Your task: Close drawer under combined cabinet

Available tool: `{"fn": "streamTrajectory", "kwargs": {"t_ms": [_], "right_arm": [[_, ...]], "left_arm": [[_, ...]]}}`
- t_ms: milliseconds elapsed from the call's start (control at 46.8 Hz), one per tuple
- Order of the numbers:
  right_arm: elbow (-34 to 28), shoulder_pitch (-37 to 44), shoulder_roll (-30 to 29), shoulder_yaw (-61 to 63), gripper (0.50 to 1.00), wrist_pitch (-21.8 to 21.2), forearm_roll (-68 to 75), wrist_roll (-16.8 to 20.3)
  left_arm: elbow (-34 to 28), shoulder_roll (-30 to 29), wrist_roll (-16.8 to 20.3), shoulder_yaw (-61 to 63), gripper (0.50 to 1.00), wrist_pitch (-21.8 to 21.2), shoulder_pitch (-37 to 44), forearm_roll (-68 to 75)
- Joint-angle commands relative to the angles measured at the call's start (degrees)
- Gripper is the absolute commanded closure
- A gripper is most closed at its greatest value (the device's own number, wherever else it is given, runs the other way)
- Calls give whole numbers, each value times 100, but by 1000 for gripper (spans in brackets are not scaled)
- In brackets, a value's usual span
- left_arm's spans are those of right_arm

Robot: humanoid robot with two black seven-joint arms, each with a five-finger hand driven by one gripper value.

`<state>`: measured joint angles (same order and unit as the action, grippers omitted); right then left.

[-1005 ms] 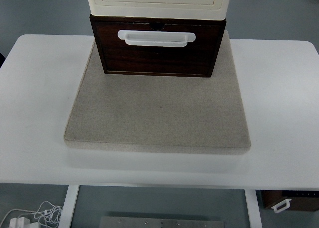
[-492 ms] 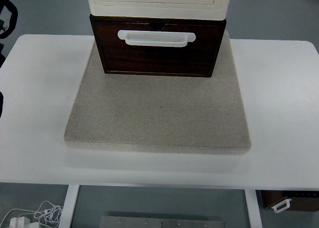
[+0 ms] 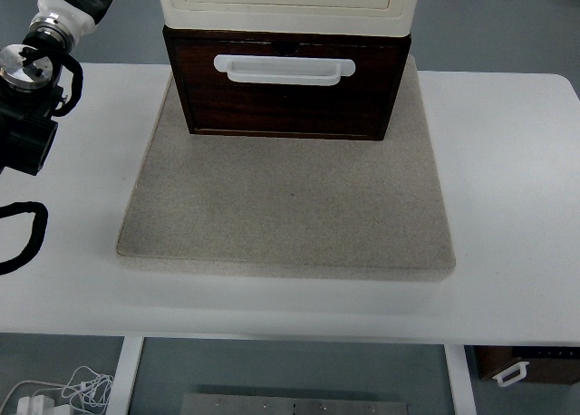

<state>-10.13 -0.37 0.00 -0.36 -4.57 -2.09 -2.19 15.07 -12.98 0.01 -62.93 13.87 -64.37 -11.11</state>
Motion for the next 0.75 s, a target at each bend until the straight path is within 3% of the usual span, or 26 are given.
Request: {"fn": "streamTrajectory", "kwargs": {"t_ms": [0, 727], "right_arm": [[3, -7, 0, 18, 548, 0, -2, -1], [-6, 2, 0, 27, 548, 0, -2, 43]], "left_arm": [[-48, 68, 95, 17, 501, 1, 13, 12], [-329, 288, 121, 281, 501, -60, 13, 12]]}}
